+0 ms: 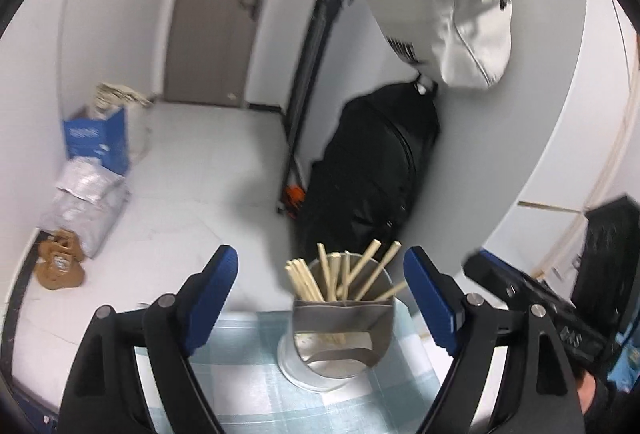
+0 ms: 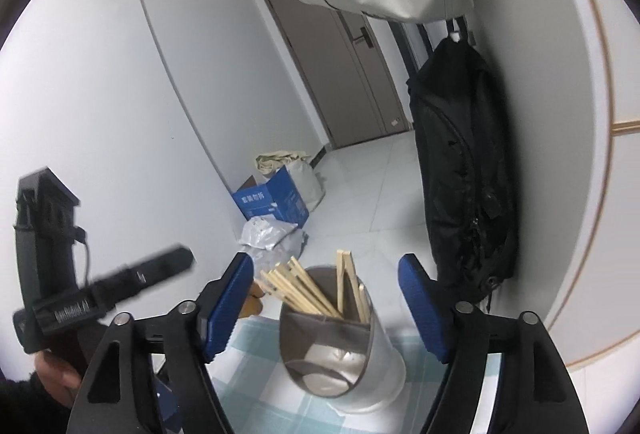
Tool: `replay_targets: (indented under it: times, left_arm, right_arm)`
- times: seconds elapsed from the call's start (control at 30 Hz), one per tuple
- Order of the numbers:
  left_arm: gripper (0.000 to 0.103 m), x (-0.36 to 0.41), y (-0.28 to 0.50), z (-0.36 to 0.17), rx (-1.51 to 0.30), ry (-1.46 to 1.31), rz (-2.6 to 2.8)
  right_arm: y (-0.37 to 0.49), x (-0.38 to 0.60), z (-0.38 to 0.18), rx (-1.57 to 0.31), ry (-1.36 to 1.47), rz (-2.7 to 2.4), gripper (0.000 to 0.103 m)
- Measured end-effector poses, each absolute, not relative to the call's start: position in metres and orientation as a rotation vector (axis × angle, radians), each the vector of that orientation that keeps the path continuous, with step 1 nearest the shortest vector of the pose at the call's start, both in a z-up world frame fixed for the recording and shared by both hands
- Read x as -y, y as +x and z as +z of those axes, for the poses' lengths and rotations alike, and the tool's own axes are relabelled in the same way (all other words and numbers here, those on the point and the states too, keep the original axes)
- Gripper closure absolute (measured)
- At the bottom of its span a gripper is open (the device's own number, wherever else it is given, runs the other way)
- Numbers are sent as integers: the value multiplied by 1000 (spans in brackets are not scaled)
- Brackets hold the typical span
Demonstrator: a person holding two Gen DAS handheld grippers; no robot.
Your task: Organize utensils
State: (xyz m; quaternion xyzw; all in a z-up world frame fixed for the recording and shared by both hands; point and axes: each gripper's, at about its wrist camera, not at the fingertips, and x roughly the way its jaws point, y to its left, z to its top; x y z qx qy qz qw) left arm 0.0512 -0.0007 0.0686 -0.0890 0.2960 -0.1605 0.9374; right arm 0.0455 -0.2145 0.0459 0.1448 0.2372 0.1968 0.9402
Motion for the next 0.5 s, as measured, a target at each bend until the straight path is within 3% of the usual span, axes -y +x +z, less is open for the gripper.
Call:
replay_targets:
  times: [0.13,0.27,0.5]
  left_arm:
    - [21,8,34,74,-570,-140,-238]
    - [20,14,26,73,-567,-71,-212]
    - [20,9,3,74,-599,-53,-157]
  right_arm:
    - [18,211,49,-439,262,404,16]
    - [-9,208,54,-373,235,377,0]
    - [-35,208,54,-339,235,366,0]
